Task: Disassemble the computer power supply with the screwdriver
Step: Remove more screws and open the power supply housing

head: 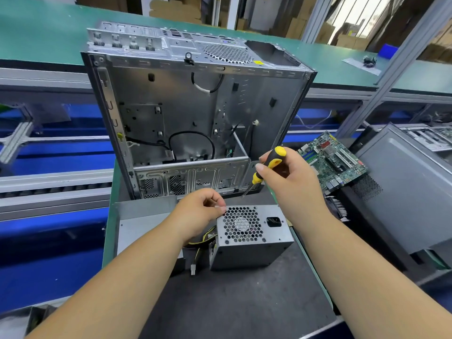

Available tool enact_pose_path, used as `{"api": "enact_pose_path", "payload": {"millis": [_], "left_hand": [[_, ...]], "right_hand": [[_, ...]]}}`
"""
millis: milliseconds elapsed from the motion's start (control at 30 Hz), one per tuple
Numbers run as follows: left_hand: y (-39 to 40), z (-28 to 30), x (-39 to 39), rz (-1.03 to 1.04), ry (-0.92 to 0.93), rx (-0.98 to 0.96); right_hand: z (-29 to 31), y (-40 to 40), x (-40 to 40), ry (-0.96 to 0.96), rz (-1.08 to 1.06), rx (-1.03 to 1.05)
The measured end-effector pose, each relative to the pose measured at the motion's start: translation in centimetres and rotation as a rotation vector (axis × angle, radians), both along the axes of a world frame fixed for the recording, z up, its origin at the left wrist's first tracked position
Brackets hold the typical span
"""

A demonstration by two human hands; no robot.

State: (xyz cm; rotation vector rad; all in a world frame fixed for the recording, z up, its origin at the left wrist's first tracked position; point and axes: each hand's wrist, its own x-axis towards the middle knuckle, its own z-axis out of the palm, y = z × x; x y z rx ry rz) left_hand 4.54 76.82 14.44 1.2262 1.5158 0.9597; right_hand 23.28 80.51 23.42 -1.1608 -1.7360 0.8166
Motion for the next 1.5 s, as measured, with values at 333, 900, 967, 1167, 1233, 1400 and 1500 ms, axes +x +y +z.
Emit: {"api": "enact_pose_path", "payload": {"millis": [333,900,967,1167,1233,1400,1500], "left_hand": [[0.4,1.8,0.9,0.122,0.082,0.06],[0.6,5.0,11.0,0.075,-0.421,0.053],[0.6,4.9,12.4,0.04,-0.432,0.038],[0.9,4.1,16.1,0.099,-0.057,0.085],[1.1,3.9,17.2,0.128,-0.04,0.099],[1.4,3.7,19.7,0.185,0.041,0.144],[1.3,3.4,20.6,0.22,0.077,0.16]], "right_hand": [[-0.2,-0.3,1.5,0.063,0.007,0.081],[-1.7,2.3,9.0,-0.274,0.31,0.094],[-2.0,3.0,10.9,-0.295,0.299,0.097],[-5.2,6.8,18.1,-0.697,0.178,0.006],[-6.6,7.8,20.3,-0.78,0.165,-0.06],[-9.0,9.2,23.8,-0.846,0.159,-0.152],[-9.4,9.8,24.6,-0.787,0.186,-0.159]]}}
